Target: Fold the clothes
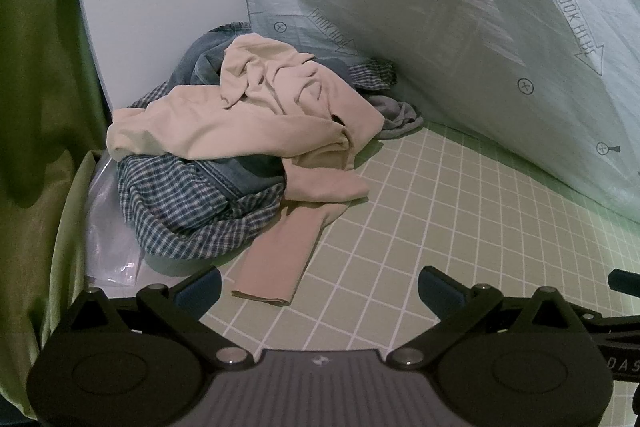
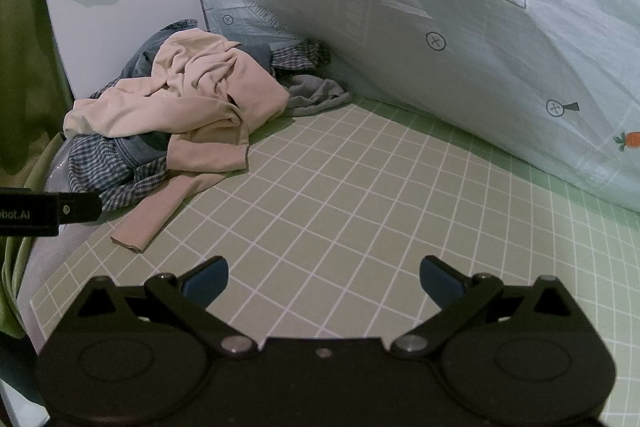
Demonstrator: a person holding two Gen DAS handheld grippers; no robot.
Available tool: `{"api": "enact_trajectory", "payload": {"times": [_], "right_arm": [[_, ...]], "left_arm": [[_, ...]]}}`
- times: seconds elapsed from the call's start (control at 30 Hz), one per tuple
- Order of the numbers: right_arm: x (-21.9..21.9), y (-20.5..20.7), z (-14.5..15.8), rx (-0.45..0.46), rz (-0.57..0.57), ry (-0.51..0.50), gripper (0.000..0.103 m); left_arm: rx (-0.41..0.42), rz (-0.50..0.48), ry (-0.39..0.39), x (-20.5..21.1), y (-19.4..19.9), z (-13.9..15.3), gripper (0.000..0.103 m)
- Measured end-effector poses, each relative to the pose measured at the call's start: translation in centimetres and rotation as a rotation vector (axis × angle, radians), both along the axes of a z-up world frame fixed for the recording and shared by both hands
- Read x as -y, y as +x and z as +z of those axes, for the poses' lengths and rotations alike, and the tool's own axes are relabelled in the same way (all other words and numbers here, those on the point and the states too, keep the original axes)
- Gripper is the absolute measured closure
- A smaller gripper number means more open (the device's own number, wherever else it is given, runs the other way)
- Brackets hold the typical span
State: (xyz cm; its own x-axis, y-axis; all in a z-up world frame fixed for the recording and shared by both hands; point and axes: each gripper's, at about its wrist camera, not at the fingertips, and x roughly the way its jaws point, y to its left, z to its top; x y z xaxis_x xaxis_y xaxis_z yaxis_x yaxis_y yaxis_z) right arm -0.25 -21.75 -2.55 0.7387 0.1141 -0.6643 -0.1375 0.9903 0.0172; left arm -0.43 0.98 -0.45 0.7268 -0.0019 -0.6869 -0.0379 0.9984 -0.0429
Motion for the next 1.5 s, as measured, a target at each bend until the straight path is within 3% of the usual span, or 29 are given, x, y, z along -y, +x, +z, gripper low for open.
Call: {"api": "enact_trajectory", "payload": {"times": [0.83, 1.03, 1.27, 1.5], "right_arm": [[0.4, 1.2, -0.8, -0.047, -0.013, 0.021, 0.0], [-0.4, 3.7, -1.2, -0.064, -0.017, 0.024, 0.0], [-1.7, 7.7, -1.5, -0.076, -0.018, 0.025, 0.0], [-5.4, 14.4, -1.8, -0.051, 0.008, 0.01, 0.0]], "left_arm": [[-0.035, 0.023, -0.017, -0.6, 0.8, -0.8, 0.0], [-0.059, 0.056, -0.025, -2.0, 1.9, -1.5, 0.0], [-0.07, 0.08, -0.006, -4.1, 5.4, -1.7, 0.0], [-0.054, 0.132, -0.01, -8.5, 12.5, -1.4, 0.0]]}}
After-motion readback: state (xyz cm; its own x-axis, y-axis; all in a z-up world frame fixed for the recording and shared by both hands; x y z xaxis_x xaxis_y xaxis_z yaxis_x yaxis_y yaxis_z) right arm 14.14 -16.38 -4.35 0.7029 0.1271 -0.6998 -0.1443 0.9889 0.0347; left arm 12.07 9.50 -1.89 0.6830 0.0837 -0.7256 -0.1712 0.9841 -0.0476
